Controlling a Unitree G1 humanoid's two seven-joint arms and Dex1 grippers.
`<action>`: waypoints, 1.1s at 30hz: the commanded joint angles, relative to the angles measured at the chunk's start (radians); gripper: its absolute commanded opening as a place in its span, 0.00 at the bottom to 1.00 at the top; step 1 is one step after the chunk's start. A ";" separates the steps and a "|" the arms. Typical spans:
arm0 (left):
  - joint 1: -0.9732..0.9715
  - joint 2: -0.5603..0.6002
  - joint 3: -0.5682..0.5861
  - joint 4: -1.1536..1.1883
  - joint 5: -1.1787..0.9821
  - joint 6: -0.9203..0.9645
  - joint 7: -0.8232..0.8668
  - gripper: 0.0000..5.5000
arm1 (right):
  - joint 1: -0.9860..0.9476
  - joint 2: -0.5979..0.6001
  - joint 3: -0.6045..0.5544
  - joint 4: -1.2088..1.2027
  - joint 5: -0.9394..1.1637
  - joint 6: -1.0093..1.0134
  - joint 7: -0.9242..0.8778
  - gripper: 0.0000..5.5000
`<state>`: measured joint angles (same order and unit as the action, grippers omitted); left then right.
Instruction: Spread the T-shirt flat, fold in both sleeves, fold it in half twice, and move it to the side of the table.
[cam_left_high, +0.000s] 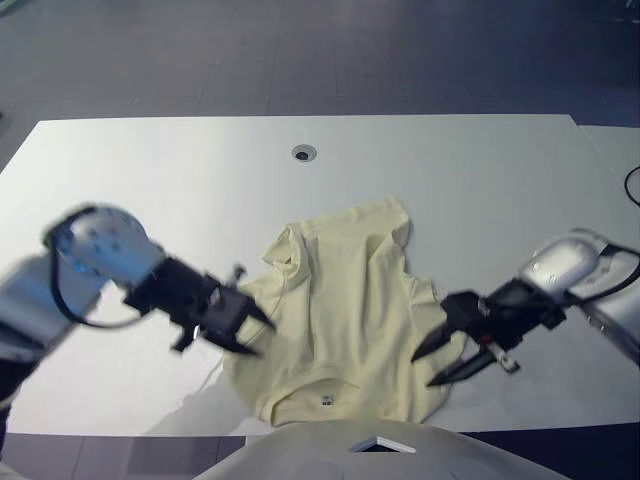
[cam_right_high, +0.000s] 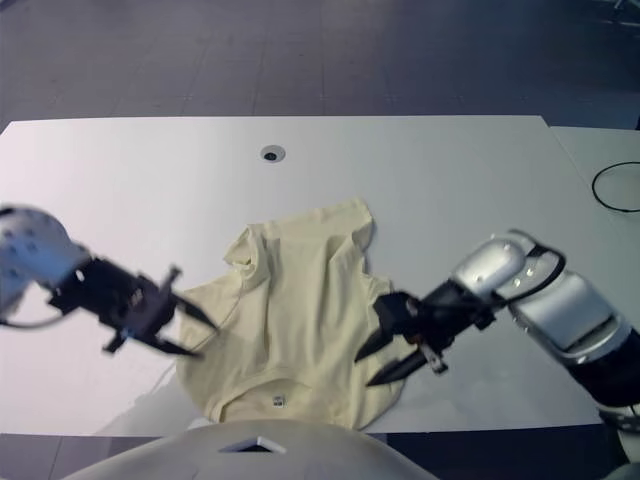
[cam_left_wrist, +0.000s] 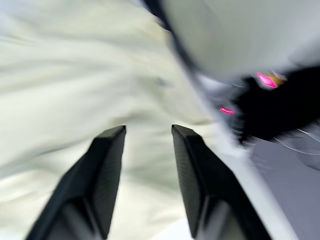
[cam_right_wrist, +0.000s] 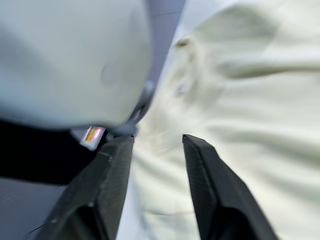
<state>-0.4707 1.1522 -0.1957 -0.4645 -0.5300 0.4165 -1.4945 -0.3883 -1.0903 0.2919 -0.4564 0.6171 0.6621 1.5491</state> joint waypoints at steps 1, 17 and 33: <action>-0.230 -0.125 -0.054 0.309 0.199 -0.104 0.072 0.47 | -0.178 0.119 -0.020 0.170 -0.059 -0.011 -0.085 0.46; -0.510 -0.611 -0.267 1.337 0.752 -0.517 0.521 0.92 | -0.376 0.535 0.017 0.866 -0.517 -0.376 -0.594 0.89; -0.505 -0.659 -0.232 1.435 0.761 -0.563 0.425 0.98 | -0.314 0.559 0.009 0.857 -0.577 -0.404 -0.580 0.98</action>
<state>-0.9712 0.5004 -0.4372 0.9671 0.2140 -0.1429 -1.0608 -0.7051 -0.5392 0.3111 0.4035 0.0503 0.2637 0.9675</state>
